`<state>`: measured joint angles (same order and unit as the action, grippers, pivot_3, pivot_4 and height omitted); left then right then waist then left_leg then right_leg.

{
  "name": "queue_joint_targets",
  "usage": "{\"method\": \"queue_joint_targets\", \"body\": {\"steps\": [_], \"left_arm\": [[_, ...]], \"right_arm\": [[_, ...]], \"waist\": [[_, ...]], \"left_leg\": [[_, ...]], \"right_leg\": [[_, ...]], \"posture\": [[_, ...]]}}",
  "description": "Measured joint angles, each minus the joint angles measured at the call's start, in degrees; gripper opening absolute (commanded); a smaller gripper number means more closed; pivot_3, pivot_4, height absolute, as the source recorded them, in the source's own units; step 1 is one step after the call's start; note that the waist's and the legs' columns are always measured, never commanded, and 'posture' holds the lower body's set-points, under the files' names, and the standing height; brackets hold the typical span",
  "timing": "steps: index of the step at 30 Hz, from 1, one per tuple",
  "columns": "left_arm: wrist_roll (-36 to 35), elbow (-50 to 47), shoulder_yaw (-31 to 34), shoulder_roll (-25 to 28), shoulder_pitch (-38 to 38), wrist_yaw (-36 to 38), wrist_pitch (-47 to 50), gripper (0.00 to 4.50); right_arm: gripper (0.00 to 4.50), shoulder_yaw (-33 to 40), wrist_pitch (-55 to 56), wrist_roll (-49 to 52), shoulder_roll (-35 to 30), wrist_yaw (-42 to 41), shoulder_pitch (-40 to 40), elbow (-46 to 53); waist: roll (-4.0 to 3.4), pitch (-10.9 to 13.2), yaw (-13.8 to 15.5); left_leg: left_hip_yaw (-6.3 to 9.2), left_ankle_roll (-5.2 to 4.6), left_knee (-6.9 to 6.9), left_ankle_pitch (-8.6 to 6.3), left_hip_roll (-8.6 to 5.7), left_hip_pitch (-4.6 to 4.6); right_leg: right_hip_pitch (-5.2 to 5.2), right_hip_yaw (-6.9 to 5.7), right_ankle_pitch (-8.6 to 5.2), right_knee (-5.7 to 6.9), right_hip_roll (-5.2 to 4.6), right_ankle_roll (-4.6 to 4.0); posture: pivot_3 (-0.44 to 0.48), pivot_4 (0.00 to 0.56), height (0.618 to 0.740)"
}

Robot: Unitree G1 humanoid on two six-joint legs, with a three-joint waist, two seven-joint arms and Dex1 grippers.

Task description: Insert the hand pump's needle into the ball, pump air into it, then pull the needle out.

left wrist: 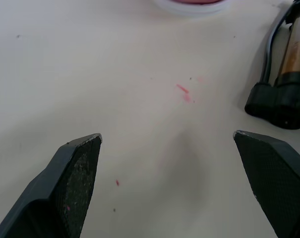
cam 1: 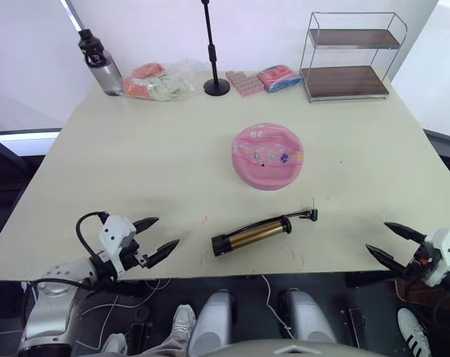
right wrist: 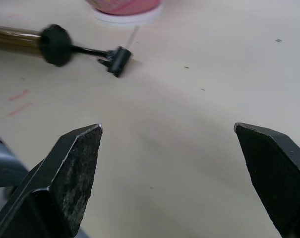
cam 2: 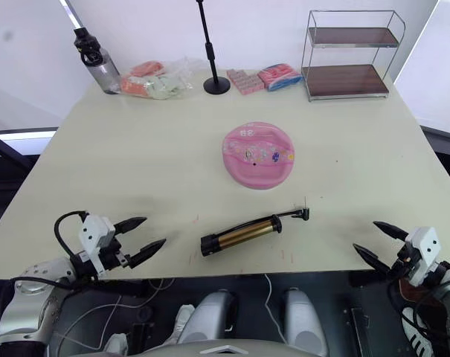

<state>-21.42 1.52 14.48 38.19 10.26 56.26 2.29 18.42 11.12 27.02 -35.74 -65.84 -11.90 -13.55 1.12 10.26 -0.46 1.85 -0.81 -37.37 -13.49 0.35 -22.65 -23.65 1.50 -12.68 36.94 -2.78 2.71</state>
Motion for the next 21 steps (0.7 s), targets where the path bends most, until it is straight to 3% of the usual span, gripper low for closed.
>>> {"method": "queue_joint_targets", "body": {"steps": [6, 15, 17, 20, 21], "left_arm": [[0.0, 0.0, -5.1, 0.6, -9.4, 2.3, 4.6, 4.50], [1.8, 2.9, -14.2, -0.4, -23.5, 6.8, 7.2, 4.50], [2.3, 4.8, -16.1, -1.2, -26.3, 8.2, 7.4, 3.80], [3.4, 7.1, -19.5, -2.6, -29.8, 10.0, 7.6, 2.35], [4.5, 8.3, -20.9, -3.6, -31.3, 10.2, 7.5, 2.35]], "right_arm": [[4.46, 1.5, -7.2, 5.6, -2.3, -1.2, -6.6, 14.5], [4.46, 3.0, -11.3, 9.0, -2.9, -0.7, -7.6, 23.4], [4.50, 3.2, -12.1, 9.1, -3.1, -0.4, -7.6, 24.3], [4.50, 3.5, -12.5, 9.3, -3.2, 0.1, -7.4, 25.4], [4.50, 3.5, -12.8, 9.3, -3.2, 0.2, -7.4, 26.1]], "waist": [[-0.01, 0.0, 0.0], [0.00, 0.0, 0.1], [0.00, 0.0, 0.0], [0.00, 0.0, -0.1], [0.00, 0.0, 0.0]], "left_leg": [[-0.01, 0.00, 0.00, 0.00, 0.00, -0.02], [0.00, 0.00, -0.05, 0.00, -0.04, -0.03], [0.00, 0.00, -0.04, 0.00, -0.05, -0.05], [0.01, 0.00, -0.04, 0.00, -0.09, -0.05], [0.01, 0.00, -0.04, 0.00, -0.10, -0.06]], "right_leg": [[0.01, -0.02, 0.00, 0.00, 0.02, 0.01], [0.05, -0.04, 0.02, 0.00, 0.05, 0.04], [0.04, -0.04, 0.02, 0.00, 0.05, 0.05], [0.04, -0.04, 0.13, 0.00, 0.06, 0.24], [0.04, -0.04, 0.14, 0.00, 0.06, 0.25]], "posture": [[0.000, 0.150, 0.740], [0.000, 0.150, 0.740], [0.000, 0.150, 0.740], [0.000, 0.150, 0.740], [0.000, 0.150, 0.740]]}}
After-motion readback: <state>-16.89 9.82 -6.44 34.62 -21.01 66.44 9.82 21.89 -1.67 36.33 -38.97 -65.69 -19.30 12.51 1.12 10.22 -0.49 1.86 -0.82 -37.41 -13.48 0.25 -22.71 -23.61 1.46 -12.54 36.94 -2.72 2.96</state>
